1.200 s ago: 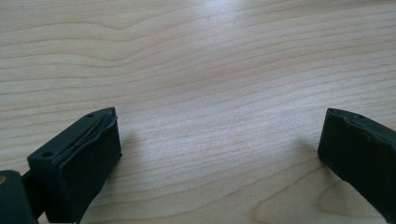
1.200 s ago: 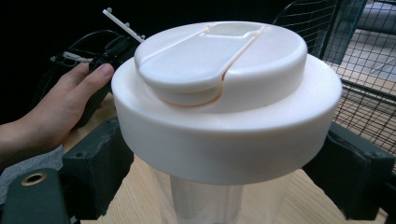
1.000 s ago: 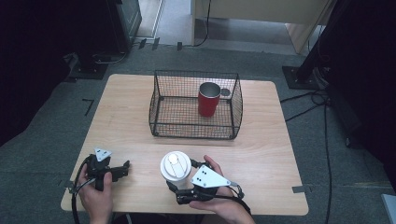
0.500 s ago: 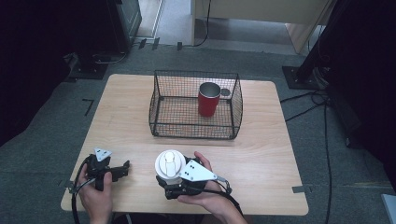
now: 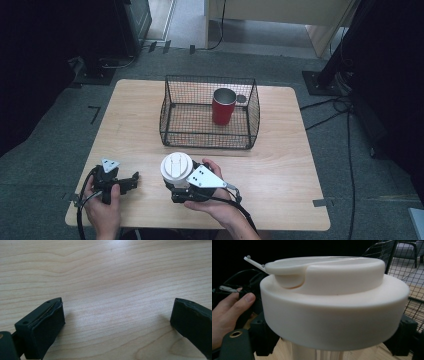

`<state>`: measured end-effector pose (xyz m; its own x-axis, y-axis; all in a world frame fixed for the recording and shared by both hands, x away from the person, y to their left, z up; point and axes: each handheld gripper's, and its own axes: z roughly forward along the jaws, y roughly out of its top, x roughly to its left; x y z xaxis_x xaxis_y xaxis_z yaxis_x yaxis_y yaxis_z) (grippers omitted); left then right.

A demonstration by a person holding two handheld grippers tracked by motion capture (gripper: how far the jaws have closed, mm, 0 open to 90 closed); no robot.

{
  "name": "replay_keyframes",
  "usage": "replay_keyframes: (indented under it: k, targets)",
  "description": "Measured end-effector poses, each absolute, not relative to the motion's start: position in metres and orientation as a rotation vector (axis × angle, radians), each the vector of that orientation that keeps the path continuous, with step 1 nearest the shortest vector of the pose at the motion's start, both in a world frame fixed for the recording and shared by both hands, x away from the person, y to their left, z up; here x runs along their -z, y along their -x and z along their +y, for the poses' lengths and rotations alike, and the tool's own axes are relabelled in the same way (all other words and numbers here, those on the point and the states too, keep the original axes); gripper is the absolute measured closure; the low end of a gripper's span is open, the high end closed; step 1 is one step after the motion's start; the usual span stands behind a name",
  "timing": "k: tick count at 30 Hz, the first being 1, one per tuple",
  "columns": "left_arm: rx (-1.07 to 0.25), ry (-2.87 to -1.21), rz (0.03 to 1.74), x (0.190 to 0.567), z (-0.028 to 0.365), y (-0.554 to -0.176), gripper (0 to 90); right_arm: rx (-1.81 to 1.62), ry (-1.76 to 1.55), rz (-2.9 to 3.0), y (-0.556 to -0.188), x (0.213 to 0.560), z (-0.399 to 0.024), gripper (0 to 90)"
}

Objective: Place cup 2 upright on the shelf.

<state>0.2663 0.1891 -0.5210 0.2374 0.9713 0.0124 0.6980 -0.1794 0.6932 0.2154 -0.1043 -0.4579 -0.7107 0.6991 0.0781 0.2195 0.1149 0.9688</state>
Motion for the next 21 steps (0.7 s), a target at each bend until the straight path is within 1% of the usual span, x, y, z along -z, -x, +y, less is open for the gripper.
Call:
replay_keyframes:
  k: [9,21]
  targets:
    - [-0.628,-1.945,1.524,0.521,0.189,-0.267,0.0,-1.642,-0.900,1.965,-0.220,0.456,-0.102,15.4]
    - [-0.628,-1.951,1.523,0.521,0.189,-0.267,0.0,-1.657,-0.890,1.887,-0.231,0.434,-0.103,15.4]
